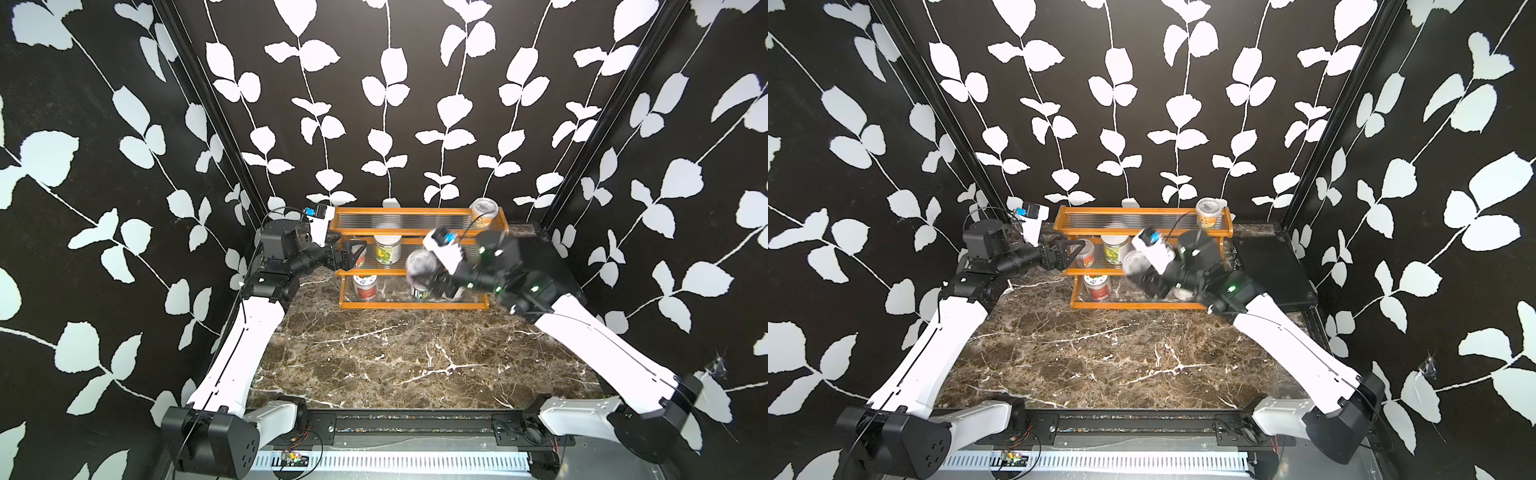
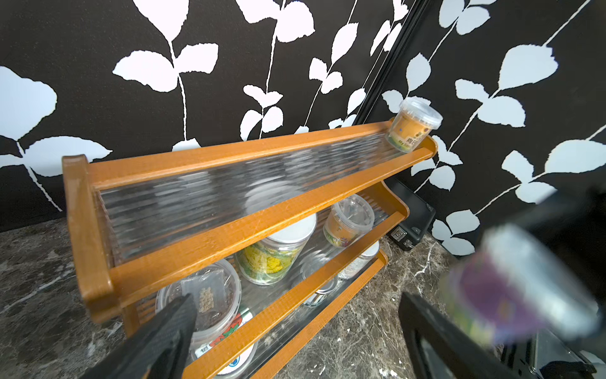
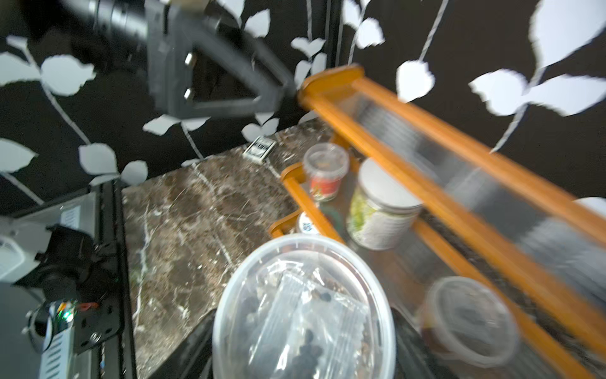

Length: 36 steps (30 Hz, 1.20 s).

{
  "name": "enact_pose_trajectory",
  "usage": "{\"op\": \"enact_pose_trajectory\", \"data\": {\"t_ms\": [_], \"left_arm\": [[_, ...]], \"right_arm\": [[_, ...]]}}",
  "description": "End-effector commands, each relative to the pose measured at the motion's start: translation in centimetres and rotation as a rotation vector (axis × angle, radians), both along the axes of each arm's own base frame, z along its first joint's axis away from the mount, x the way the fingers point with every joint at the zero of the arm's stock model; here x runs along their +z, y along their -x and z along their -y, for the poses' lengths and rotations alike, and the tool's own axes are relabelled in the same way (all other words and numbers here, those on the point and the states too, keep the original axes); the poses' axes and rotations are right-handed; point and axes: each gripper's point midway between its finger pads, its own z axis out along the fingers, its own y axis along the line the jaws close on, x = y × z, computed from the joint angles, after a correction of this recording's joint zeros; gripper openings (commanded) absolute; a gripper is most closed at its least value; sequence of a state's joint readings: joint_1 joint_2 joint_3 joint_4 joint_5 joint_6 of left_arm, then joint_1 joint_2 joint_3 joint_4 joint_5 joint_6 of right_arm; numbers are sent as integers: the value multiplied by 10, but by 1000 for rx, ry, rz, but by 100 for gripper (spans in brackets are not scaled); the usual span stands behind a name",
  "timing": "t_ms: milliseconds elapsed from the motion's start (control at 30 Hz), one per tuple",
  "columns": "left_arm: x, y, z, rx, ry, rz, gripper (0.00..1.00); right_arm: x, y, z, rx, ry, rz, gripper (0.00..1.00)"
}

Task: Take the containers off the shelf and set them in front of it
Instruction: Place the container at the center of the board.

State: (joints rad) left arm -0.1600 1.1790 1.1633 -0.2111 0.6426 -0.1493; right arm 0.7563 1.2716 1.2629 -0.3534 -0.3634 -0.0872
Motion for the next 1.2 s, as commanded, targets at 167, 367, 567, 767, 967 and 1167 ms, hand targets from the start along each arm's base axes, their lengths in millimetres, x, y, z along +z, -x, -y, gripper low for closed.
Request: {"op": "enact_pose_trajectory", "data": {"t_ms": [167, 367, 567, 767, 967, 1167], "left_arm": [[11, -2, -1, -7, -20, 14, 98], [10, -3, -3, 5, -33, 8, 99], [9, -3, -6, 18, -45, 0, 98], [6, -1, -7, 20, -58, -13, 99], [2, -1, -6, 14, -71, -24, 99], [-1, -4, -5, 6, -76, -30, 99]], "right_arm": [[-80, 53, -76, 292, 28, 7, 63], [-137, 58, -118, 403, 67, -24, 63], [-180, 63, -141, 465, 123, -51, 63], [-220, 62, -152, 473, 173, -72, 63], [-244, 58, -155, 453, 231, -33, 64], [-242, 53, -152, 435, 253, -2, 85]]}}
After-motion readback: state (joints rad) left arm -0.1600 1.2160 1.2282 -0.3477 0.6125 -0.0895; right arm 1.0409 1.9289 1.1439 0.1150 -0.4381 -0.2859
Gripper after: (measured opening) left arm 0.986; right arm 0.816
